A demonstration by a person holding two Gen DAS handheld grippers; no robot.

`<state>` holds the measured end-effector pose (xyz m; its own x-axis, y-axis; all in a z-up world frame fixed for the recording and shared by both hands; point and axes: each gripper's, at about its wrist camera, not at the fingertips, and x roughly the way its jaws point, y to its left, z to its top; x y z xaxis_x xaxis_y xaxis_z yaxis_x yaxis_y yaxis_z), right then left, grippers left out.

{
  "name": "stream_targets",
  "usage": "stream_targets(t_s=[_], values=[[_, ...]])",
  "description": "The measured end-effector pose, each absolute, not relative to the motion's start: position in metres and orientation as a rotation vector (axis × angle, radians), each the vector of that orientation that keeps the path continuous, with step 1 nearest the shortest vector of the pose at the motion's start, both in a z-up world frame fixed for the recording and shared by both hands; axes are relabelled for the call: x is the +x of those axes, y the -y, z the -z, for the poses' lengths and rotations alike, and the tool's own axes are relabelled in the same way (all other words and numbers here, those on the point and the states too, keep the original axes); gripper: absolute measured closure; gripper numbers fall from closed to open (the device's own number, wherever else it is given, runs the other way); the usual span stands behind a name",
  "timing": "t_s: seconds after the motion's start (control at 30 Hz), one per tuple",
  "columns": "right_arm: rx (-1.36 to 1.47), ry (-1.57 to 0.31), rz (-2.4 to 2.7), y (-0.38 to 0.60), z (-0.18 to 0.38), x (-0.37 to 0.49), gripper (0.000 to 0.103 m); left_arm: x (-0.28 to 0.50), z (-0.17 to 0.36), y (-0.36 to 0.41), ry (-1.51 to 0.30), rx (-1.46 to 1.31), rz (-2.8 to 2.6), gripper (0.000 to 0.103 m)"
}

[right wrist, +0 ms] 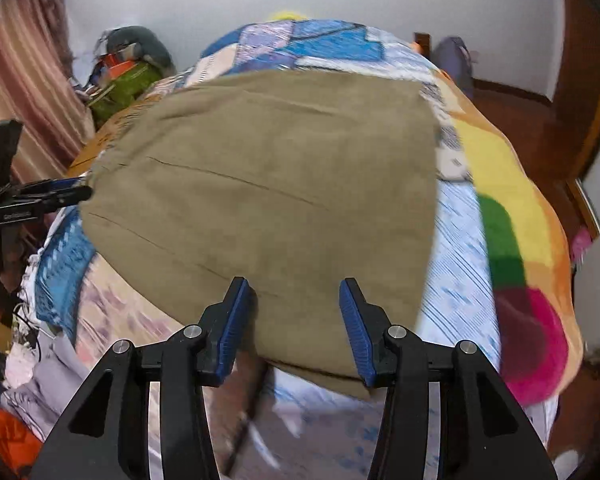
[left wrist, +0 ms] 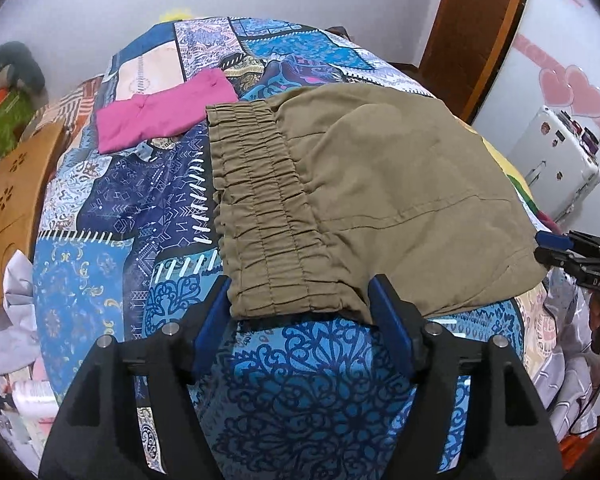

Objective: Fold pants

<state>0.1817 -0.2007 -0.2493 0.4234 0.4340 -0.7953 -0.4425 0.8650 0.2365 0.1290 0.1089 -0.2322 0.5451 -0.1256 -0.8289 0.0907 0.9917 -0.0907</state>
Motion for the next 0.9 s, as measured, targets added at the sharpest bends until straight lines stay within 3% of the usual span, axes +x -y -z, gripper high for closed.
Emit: stream_targets(t_s=[0.23,0.53,0.9], values=[[-0.033,-1.010,-0.556,0.199,0.234,0.186,0.057,0.135,0.207,-0.119,-0.990,-0.017,0.131,0.034],[-0.003,-0.884,-0.553,0.205,0.193,0.224,0.053,0.192,0.175,-0.151,-0.938,-0.077,0.019,0.034],[-0.031,-0.828,-0.486,0.204,0.189,0.314,0.050,0.267,0.196,-0.146,-0.980,-0.067,0.009,0.034]])
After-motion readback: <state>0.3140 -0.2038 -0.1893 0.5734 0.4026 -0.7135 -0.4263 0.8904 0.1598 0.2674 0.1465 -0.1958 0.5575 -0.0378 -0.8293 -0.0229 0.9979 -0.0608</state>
